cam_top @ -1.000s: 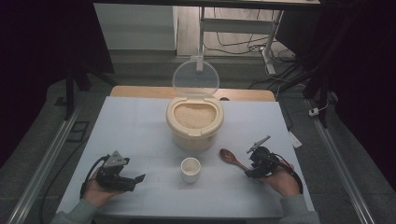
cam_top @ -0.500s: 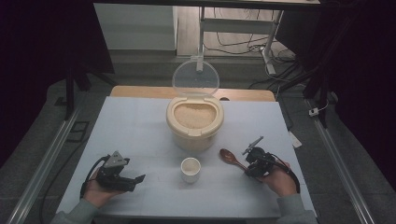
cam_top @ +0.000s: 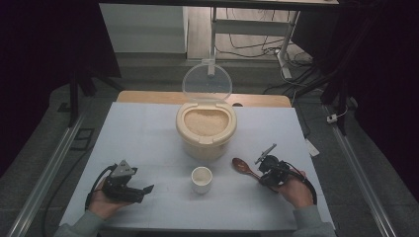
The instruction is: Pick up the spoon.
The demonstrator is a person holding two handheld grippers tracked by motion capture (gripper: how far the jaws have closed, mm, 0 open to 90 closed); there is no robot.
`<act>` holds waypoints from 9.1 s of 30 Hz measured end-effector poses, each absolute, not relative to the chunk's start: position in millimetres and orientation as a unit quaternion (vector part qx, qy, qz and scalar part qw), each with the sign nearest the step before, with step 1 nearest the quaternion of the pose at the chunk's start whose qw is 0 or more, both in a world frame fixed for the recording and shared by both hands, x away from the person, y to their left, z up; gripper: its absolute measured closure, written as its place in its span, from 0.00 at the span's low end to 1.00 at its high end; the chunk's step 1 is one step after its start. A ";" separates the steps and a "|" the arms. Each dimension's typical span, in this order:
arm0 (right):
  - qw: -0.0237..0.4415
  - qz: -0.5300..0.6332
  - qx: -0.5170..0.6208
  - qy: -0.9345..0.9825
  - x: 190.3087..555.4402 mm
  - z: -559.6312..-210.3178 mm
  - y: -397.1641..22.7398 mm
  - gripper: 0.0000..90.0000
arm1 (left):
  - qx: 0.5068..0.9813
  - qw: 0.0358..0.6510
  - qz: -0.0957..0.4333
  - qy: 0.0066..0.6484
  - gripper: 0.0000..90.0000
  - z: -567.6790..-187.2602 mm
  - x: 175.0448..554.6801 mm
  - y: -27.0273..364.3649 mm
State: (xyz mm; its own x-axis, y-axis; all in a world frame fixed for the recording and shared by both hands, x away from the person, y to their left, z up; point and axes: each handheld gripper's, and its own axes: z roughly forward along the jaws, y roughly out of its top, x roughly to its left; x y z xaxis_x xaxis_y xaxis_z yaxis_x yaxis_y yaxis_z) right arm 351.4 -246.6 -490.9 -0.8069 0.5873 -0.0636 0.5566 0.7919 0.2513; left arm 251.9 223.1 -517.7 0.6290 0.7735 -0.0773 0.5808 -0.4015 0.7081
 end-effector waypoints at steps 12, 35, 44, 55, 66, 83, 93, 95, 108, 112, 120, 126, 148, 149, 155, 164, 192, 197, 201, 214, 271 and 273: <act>0.074 0.166 0.309 0.933 348.2 -476.1 -258.0 0.88 | 0.826 0.362 0.134 0.410 0.12 -517.9 251.8 224.2; 0.070 0.245 0.306 0.917 339.9 -451.0 -273.3 0.88 | 0.826 0.361 0.135 0.412 0.12 -518.2 252.0 224.7; 0.069 0.284 0.266 0.918 326.0 -428.4 -260.3 0.88 | 0.826 0.361 0.135 0.411 0.12 -518.1 252.2 224.4; 0.064 0.305 0.196 0.930 307.8 -410.8 -224.8 0.88 | 0.826 0.361 0.133 0.411 0.12 -518.2 252.4 224.1; 0.051 0.303 0.156 0.939 308.5 -413.4 -197.4 0.88 | 0.826 0.363 0.130 0.412 0.12 -517.7 252.9 224.2; 0.032 0.289 0.109 0.951 313.1 -421.3 -158.8 0.88 | 0.827 0.362 0.126 0.411 0.12 -518.3 253.9 224.6; 0.033 0.286 0.099 0.952 312.0 -421.8 -155.1 0.88 | 0.827 0.370 0.120 0.406 0.13 -512.5 254.2 224.2; 0.034 0.285 0.099 0.953 312.1 -421.8 -155.1 0.88 | 0.828 0.378 0.121 0.398 0.13 -503.9 255.3 221.8; 0.033 0.282 0.084 0.955 310.0 -424.5 -148.9 0.88 | 0.855 0.421 0.100 0.286 0.17 -433.5 269.1 171.7; 0.036 0.276 0.077 0.957 308.2 -425.3 -146.6 0.88 | 0.871 0.414 0.086 0.250 0.19 -424.1 273.7 145.6; 0.037 0.275 0.063 0.959 304.7 -426.0 -142.0 0.88 | 0.908 0.369 0.061 0.186 0.26 -423.8 286.2 96.7; 0.041 0.275 0.046 0.959 301.2 -426.7 -138.0 0.88 | 0.924 0.347 0.026 0.157 0.36 -428.5 292.4 78.4; 0.065 0.250 -0.036 0.965 283.2 -430.1 -122.0 0.87 | 0.956 0.276 -0.045 0.086 0.85 -449.3 295.5 59.2; 0.068 0.243 -0.045 0.967 281.7 -431.0 -121.1 0.88 | 0.956 0.276 -0.048 0.085 0.87 -450.7 294.6 58.1; 0.067 0.244 -0.049 0.966 280.6 -433.6 -120.9 0.87 | 0.957 0.275 -0.054 0.082 0.87 -452.8 294.8 57.9; 0.066 0.350 0.060 0.933 298.4 -426.6 -144.1 0.64 | 0.948 0.300 -0.017 0.102 0.88 -447.2 294.6 64.7; 0.143 0.501 0.358 0.775 290.2 -427.0 -205.9 0.44 | 0.907 0.381 0.083 0.162 0.88 -438.7 292.0 80.5; 0.131 0.507 0.363 0.771 290.0 -429.9 -200.9 0.42 | 0.901 0.389 0.098 0.166 0.88 -439.4 290.0 78.6; 0.121 0.515 0.368 0.765 289.3 -432.9 -195.4 0.39 | 0.898 0.393 0.108 0.164 0.88 -438.3 287.4 76.8; 0.093 0.530 0.362 0.761 288.0 -440.1 -184.1 0.53 | 0.897 0.398 0.117 0.151 0.88 -438.7 280.8 67.8; 0.054 0.682 0.322 0.654 287.6 -413.3 -219.6 0.92 | 0.841 0.453 0.146 0.256 0.31 -441.0 257.8 130.9; 0.059 0.683 0.323 0.652 288.0 -411.9 -223.1 0.92 | 0.838 0.450 0.146 0.271 0.31 -448.3 256.6 141.7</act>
